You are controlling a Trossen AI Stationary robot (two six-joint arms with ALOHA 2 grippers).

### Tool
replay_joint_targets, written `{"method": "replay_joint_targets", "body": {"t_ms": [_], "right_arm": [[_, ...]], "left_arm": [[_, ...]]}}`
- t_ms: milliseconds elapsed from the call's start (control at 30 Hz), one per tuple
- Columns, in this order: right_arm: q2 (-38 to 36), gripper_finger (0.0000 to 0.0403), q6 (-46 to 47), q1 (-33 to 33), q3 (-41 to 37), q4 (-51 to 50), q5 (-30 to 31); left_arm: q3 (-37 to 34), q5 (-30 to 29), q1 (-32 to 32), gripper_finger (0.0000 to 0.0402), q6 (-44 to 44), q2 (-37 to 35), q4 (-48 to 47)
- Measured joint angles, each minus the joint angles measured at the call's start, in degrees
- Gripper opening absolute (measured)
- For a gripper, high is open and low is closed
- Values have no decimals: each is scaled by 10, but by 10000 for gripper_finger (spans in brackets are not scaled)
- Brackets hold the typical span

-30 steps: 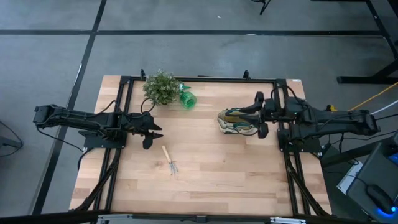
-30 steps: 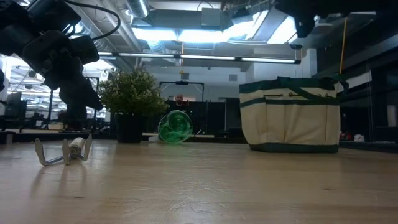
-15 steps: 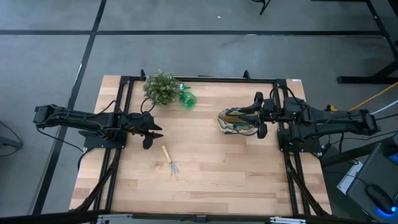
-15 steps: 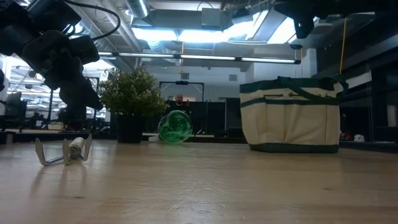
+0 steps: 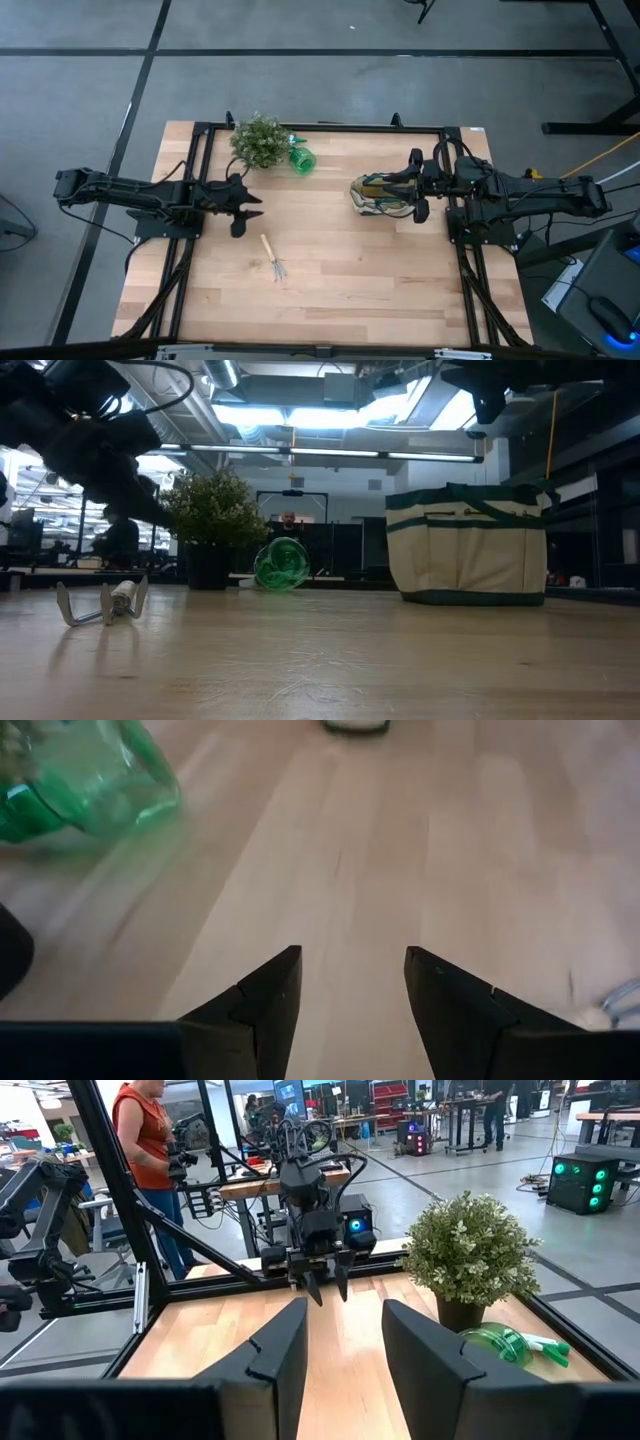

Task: Pick & Place Garden tools in Gardening bag
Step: Put the spray bottle into the gardening bag

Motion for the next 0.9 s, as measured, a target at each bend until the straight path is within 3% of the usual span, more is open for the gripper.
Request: {"method": "replay_joint_targets", "body": {"t_ms": [300,600,900], "right_arm": [[0,134,0,0,0,0,0],[0,135,0,0,0,0,1],[0,135,-3,-1,0,1,63]], "left_arm": [[0,10,1,176,-137,0,79],[7,-28,3,173,-26,30,101],[111,-116,9,173,24,209,86]]}}
